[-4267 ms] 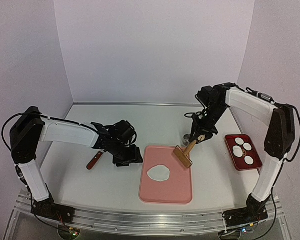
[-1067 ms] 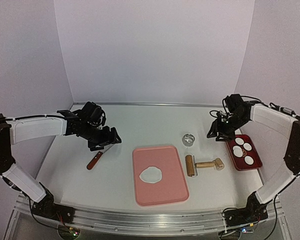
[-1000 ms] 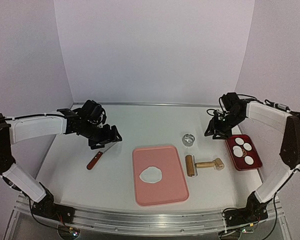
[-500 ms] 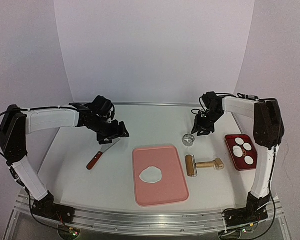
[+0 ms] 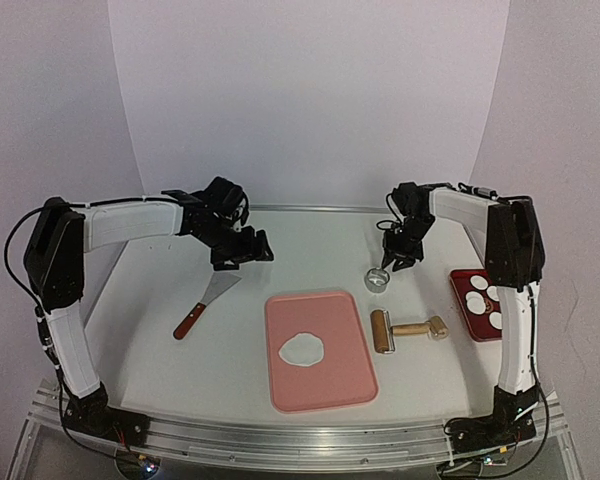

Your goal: Roll out the dumpling wrappers from the dough

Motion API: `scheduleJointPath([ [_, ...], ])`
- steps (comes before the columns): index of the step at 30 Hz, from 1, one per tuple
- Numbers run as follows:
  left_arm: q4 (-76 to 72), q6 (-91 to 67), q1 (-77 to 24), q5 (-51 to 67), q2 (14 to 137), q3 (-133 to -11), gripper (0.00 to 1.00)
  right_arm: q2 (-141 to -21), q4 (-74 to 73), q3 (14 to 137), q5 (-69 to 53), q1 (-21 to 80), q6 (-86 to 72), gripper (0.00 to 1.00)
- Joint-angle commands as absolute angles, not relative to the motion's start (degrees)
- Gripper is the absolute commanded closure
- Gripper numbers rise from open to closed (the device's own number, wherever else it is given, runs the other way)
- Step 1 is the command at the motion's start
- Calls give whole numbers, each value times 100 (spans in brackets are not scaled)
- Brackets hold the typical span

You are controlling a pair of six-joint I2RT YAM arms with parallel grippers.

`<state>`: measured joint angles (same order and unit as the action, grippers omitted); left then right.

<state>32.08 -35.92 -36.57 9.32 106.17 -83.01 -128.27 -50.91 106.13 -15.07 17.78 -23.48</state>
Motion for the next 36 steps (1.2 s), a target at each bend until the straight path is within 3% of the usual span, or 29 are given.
scheduleJointPath([
  [1,3479,-3340,-3618,905,10810,-8858,14,-12849,-5424,10609,-1573,1804,-2112,70],
  [9,3627,-3319,-3560,967,11074,-9241,14,-13049,-5443,10678,-1740,1826,-2109,74],
  [26,3572,-3478,-3551,1042,10930,-9022,16,-12926,-5716,10959,-1571,1873,-2001,100],
  [36,3660,-3886,-3829,1240,10673,-9167,19,-11953,-6077,10538,-1513,2420,-2017,100],
])
